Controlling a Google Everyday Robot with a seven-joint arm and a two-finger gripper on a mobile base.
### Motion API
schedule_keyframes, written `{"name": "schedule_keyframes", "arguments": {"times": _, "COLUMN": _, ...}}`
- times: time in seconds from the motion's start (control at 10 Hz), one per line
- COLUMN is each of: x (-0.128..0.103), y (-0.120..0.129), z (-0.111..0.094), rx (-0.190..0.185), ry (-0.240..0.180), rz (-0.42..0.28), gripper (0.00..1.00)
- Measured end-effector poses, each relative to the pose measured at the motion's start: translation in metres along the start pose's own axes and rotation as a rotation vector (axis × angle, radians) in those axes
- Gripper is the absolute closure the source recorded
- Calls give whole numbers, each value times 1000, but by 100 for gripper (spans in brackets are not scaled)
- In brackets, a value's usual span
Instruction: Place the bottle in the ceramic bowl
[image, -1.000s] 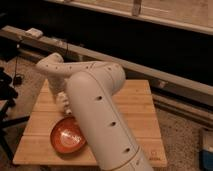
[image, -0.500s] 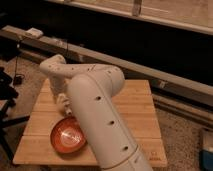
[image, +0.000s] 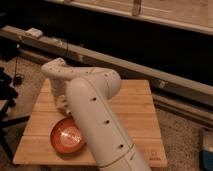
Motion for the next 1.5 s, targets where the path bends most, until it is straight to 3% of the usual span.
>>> {"name": "schedule_keyframes", "arguments": {"times": 0.2, "x": 2, "y": -5, "z": 8, "rx": 20, "ry": 16, "rz": 0, "gripper": 48}}
{"name": "schedule_keyframes", "arguments": {"times": 0.4, "x": 11, "y": -3, "z": 5, "rx": 34, "ry": 17, "rz": -14, "gripper": 70}}
{"name": "schedule_keyframes", "arguments": {"times": 0.7, "x": 28, "y": -7, "z": -27, "rx": 39, "ry": -26, "rz": -36, "gripper": 97}}
{"name": "schedule_keyframes", "arguments": {"times": 1.1, "x": 75, "y": -17, "z": -90, "rx": 57, "ry": -76, "rz": -70, "gripper": 100}}
{"name": "schedule_keyframes", "arguments": {"times": 1.3, "x": 108, "y": -14, "z": -95, "rx": 59, "ry": -72, "rz": -88, "gripper": 100}}
{"name": "schedule_keyframes", "arguments": {"times": 1.5, "x": 138, "y": 1, "z": -86, "rx": 45, "ry": -45, "rz": -101, "gripper": 100}}
